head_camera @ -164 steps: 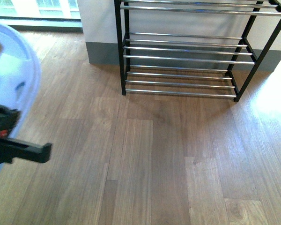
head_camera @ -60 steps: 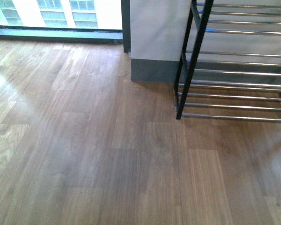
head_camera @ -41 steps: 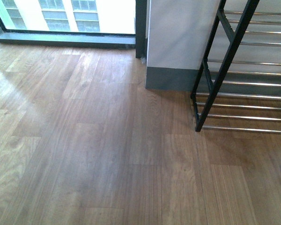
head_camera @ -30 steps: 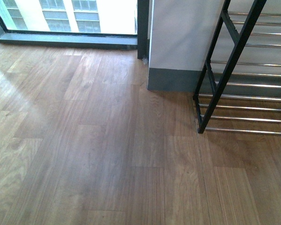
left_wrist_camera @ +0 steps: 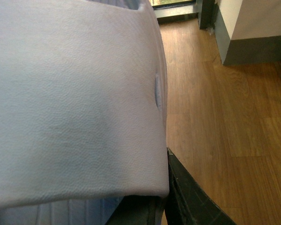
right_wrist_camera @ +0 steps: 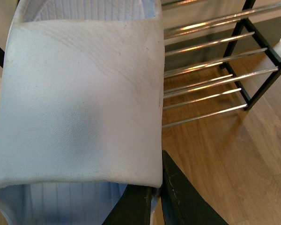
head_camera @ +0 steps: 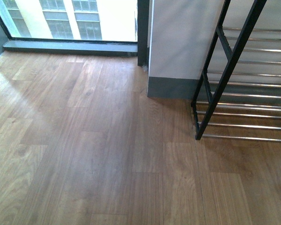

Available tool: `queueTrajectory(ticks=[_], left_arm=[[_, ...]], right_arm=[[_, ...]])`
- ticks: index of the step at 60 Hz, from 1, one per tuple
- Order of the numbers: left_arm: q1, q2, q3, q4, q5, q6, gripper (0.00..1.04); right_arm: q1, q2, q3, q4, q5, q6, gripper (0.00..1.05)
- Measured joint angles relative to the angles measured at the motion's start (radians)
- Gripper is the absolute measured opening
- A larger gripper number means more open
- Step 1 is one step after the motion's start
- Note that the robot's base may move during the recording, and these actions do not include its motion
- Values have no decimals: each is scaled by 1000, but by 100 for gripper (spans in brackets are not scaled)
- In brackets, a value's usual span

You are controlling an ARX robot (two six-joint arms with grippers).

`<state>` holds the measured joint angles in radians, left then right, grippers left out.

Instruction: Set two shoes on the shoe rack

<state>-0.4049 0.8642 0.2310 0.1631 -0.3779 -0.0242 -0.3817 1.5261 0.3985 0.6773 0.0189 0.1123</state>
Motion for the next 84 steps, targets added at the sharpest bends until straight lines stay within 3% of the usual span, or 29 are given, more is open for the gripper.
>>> queueTrajectory(ticks=[84], left_arm=[[0,0,0,0,0,0,2]], right_arm=[[0,-1,1,0,0,2,1]])
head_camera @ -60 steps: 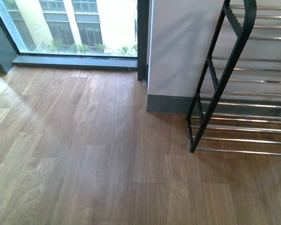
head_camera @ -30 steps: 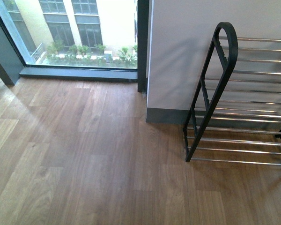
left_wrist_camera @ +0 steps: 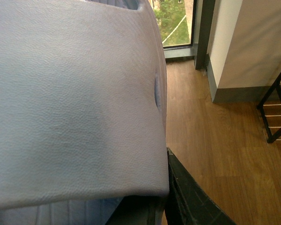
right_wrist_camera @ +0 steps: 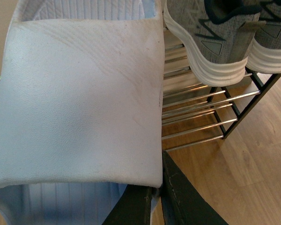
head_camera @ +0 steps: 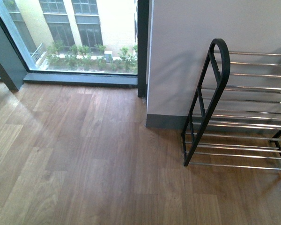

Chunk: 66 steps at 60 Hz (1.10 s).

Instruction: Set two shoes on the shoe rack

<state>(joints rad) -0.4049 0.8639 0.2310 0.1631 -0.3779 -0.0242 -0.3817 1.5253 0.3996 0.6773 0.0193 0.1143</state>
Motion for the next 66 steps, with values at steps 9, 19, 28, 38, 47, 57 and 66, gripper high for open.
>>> queueTrajectory(ticks=[9,19,28,38,47,57,66], left_arm=[[0,0,0,0,0,0,2],[0,0,0,0,0,0,2],[0,0,0,0,0,0,2],[0,0,0,0,3,0,2],[0,0,0,0,0,0,2],[0,0,0,0,1,0,2],[0,0,0,0,0,0,2]], right_arm=[[0,0,0,0,1,0,1],[0,0,0,0,0,0,1],[-16,76,-50,286,-169,-21,1],[23,36,-28,377,-245,-29,1],[62,25,98,147,-224,-37,1],[99,121,291,-85,-198,-72,1],[115,278,499,-269,-142,-100,1]])
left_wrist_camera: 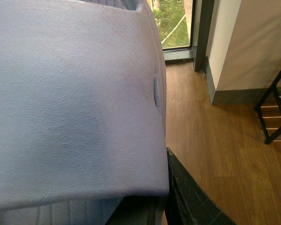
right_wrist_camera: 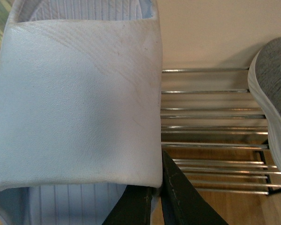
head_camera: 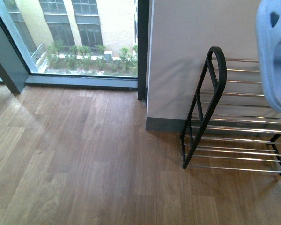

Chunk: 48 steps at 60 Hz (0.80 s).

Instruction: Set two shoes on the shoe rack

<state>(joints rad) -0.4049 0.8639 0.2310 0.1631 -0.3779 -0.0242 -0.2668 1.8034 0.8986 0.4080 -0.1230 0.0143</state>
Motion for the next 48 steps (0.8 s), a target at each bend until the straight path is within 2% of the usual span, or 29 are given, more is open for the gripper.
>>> queueTrajectory(ticks=[16,48], left_arm=[[0,0,0,0,0,0,2],[0,0,0,0,0,0,2]], right_arm=[[-10,257,285,-146,113,-94,1],[-65,577,692,-343,201,-217,1]])
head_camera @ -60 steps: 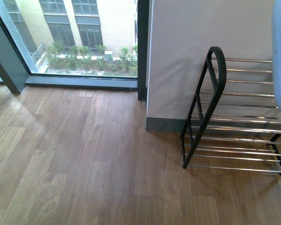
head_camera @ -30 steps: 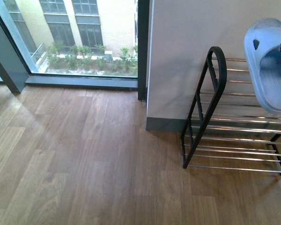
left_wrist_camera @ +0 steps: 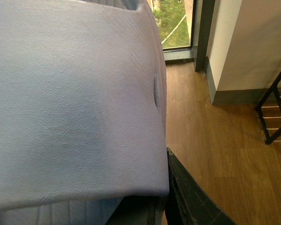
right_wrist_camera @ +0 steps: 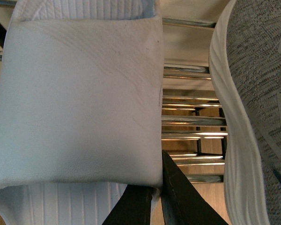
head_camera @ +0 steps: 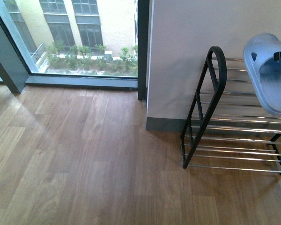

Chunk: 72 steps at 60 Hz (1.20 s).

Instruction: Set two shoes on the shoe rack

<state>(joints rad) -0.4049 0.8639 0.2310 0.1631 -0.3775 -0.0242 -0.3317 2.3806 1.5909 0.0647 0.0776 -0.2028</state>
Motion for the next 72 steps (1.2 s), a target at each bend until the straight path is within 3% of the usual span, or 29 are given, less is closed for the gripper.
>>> queueTrajectory(ticks=[22,42,57,65,72], left_arm=[[0,0,0,0,0,0,2],[0,0,0,0,0,0,2],[0,0,0,0,0,0,2],[0,0,0,0,0,0,2],[0,0,0,0,0,0,2]], right_arm=[[-38,171,283,-111,91,-22,1],[-64,224,364,-130,122,-44,2],[-65,210,330,-84,100,-43,37],[-56,117,187,-13,41,-26,65],[-48,32,84,37,1,-19,82]])
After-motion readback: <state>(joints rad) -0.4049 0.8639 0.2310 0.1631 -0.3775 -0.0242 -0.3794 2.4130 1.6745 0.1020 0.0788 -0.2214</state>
